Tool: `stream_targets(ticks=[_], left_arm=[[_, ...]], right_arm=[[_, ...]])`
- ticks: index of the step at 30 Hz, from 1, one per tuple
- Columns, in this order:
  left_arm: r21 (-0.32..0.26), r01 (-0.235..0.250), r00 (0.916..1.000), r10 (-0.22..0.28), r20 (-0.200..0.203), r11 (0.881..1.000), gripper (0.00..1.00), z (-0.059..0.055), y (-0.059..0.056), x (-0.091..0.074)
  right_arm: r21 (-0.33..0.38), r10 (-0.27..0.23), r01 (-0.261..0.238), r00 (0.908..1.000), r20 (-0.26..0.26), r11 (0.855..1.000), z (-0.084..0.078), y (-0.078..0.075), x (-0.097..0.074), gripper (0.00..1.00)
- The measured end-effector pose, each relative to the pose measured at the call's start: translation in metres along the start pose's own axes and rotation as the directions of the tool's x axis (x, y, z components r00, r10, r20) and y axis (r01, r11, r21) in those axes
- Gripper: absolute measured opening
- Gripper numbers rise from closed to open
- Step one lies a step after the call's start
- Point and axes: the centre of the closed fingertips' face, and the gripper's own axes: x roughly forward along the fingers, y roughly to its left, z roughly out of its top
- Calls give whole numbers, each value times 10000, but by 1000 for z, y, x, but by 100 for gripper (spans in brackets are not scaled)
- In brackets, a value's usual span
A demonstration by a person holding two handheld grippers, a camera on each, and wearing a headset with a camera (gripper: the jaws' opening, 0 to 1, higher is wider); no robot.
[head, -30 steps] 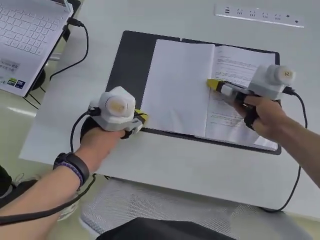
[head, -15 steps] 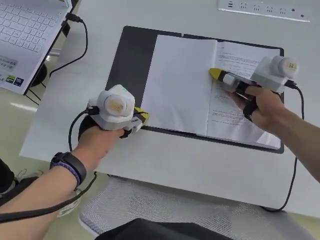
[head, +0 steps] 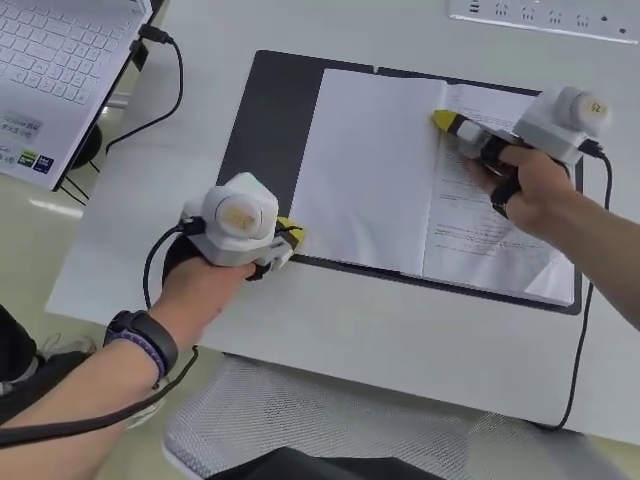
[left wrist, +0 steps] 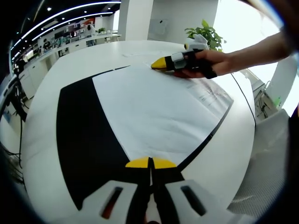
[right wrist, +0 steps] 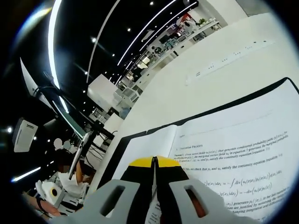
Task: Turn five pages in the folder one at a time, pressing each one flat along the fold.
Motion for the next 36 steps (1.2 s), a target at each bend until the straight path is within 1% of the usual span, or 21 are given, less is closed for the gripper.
stream_targets(ticks=[4,6,7,8,12,13,15,18,20,25,29,32,34,36], left_arm=[[-41,-41,10000,41,-9,10000,0,0,1,0],[-68,-56,10000,56,-16,10000,0,0,0,0],[-96,-56,10000,56,-12,9999,0,0,0,0],[-115,-64,10000,64,-3,9999,0,0,0,0],[-108,-65,10000,65,-4,9999,0,0,0,0],[-116,-49,10000,49,-4,9999,0,-1,0,0],[-124,-23,10000,23,-9,9999,0,-1,1,0],[-112,-9,10000,9,-18,9999,0,-1,1,0],[-111,-4,10000,4,-21,9999,0,0,1,0],[-154,60,10000,-60,-29,9999,0,0,-1,-1],[-118,88,10000,-89,-40,9999,0,1,-2,-1],[-107,107,9999,-108,-52,9999,0,1,-3,-2],[-104,111,9999,-112,-60,9999,0,1,-3,-2],[-90,116,9999,-117,-65,9999,0,1,-3,-2]], right_arm=[[58,-162,160,9993,329,9999,6,0,3,0],[210,-209,199,9986,483,9996,9,-3,6,0],[240,-231,218,9982,552,9995,12,-11,11,0],[267,-246,230,9979,597,9994,14,-13,13,0],[356,-302,272,9959,857,9990,19,-10,15,0],[283,-295,271,9954,908,9992,20,-9,16,0],[198,-325,307,9943,1013,9993,23,-9,17,0],[324,-394,357,9921,1195,9988,29,-11,20,0],[233,-429,402,9908,1280,9989,32,-10,22,0],[376,-459,412,9897,1353,9984,35,-11,24,0],[380,-368,321,9906,1319,9988,35,-11,24,0],[186,-380,358,9905,1325,9992,34,-10,24,0],[225,-371,344,9905,1324,9992,33,-9,22,0],[231,-287,260,9917,1255,9994,31,-12,22,0]])
